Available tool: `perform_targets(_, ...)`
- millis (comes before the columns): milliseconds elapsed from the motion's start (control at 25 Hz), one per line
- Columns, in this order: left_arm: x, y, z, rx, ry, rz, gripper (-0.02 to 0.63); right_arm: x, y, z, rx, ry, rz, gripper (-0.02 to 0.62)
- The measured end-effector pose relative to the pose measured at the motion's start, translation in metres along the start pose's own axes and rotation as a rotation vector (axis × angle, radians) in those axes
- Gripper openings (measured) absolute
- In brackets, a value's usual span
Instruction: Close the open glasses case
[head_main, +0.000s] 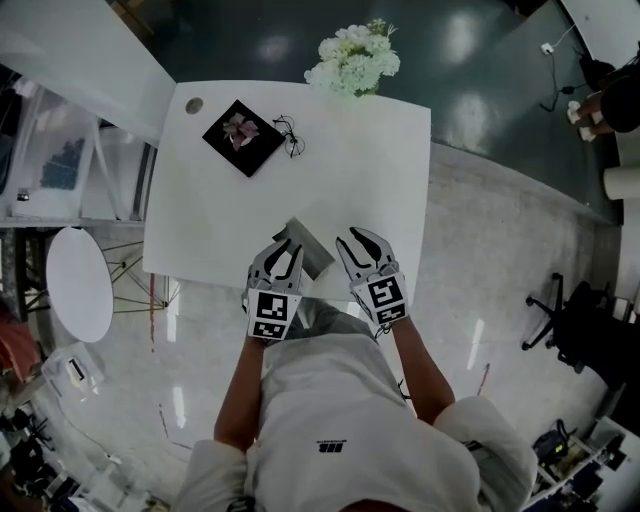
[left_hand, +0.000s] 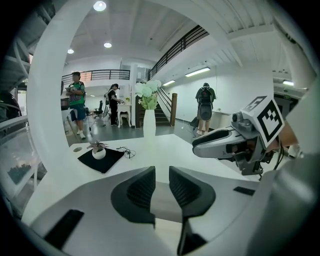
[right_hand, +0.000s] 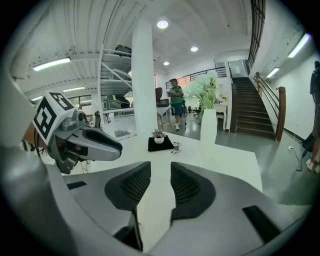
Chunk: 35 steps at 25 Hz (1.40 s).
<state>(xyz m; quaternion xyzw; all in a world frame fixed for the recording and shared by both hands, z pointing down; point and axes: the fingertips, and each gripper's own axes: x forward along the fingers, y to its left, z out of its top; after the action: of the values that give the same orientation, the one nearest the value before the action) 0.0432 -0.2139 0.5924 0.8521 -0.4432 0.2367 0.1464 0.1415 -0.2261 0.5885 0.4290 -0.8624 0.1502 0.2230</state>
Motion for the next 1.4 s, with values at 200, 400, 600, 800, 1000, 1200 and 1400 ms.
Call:
perform_targets(200,0.010,-0.003,-0.013,-0.011,0.024,-0.017,0.098,0.011,-0.002,-0.011,-0.005,0.016,0.005,0.123)
perform_targets(400,0.022,-0.006,-0.023,-0.018,0.046,-0.030,0.097,0.020,-0.002,-0.020,-0.005,0.034,0.012,0.120)
perform_targets(600,0.032,-0.008,-0.035,-0.029,0.072,-0.040,0.095,0.029,0.000,-0.030,-0.005,0.054,0.023,0.117)
perform_targets(800,0.040,-0.006,-0.045,-0.035,0.091,-0.042,0.094,0.038,0.002,-0.035,0.021,0.081,0.027,0.114)
perform_targets(1000,0.049,-0.006,-0.054,-0.055,0.107,-0.053,0.094,0.047,0.001,-0.048,0.016,0.107,0.032,0.114)
perform_targets(1200,0.058,-0.007,-0.062,-0.065,0.126,-0.065,0.092,0.053,0.001,-0.059,0.006,0.138,0.035,0.114)
perform_targets(1400,0.065,-0.010,-0.067,-0.071,0.140,-0.079,0.092,0.058,0.003,-0.057,0.025,0.137,0.039,0.114)
